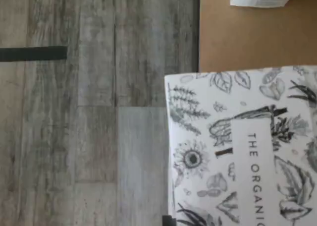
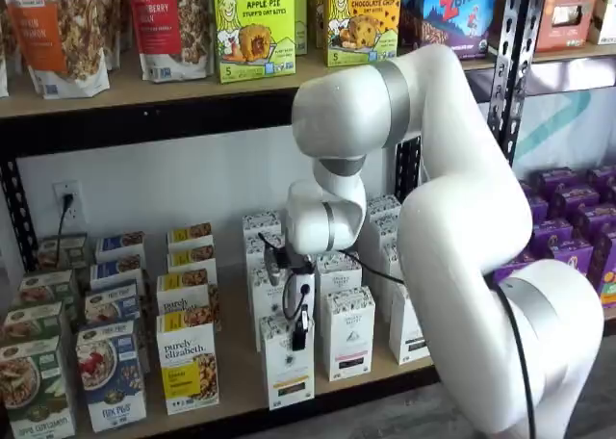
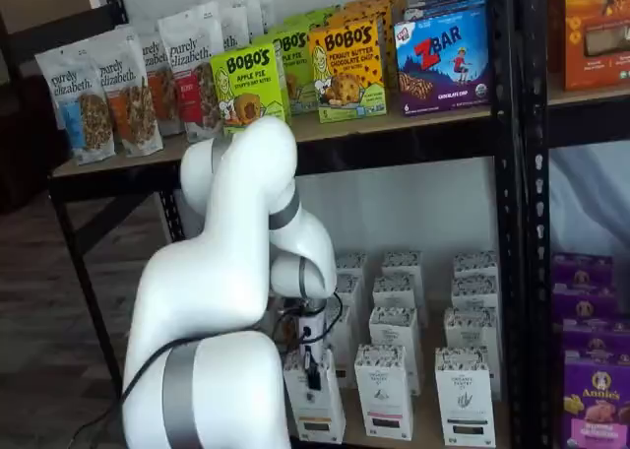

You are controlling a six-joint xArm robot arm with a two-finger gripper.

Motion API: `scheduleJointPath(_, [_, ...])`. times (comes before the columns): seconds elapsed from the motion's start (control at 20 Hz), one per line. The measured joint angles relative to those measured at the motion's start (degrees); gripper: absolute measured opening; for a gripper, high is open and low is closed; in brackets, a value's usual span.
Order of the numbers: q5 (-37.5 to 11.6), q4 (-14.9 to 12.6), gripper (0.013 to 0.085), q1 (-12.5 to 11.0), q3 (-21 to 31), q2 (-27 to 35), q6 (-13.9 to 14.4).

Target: Pick up the white box with a yellow strip in the middle, on the bottom shelf, the fourth box from the left

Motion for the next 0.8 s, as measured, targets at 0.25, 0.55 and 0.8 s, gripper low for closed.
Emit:
scheduleJointPath(0.25, [-2.2,0.7,0.049,0.6,6.1,-3.6,-0.3])
scheduleJointPath(0.55, [-5.4,2.5,0.049,0.9,13.6,-8.4,-2.0])
scheduleJointPath(0.8, [-5.4,2.1,0.049,0.6,18.5,-12.5,-1.9])
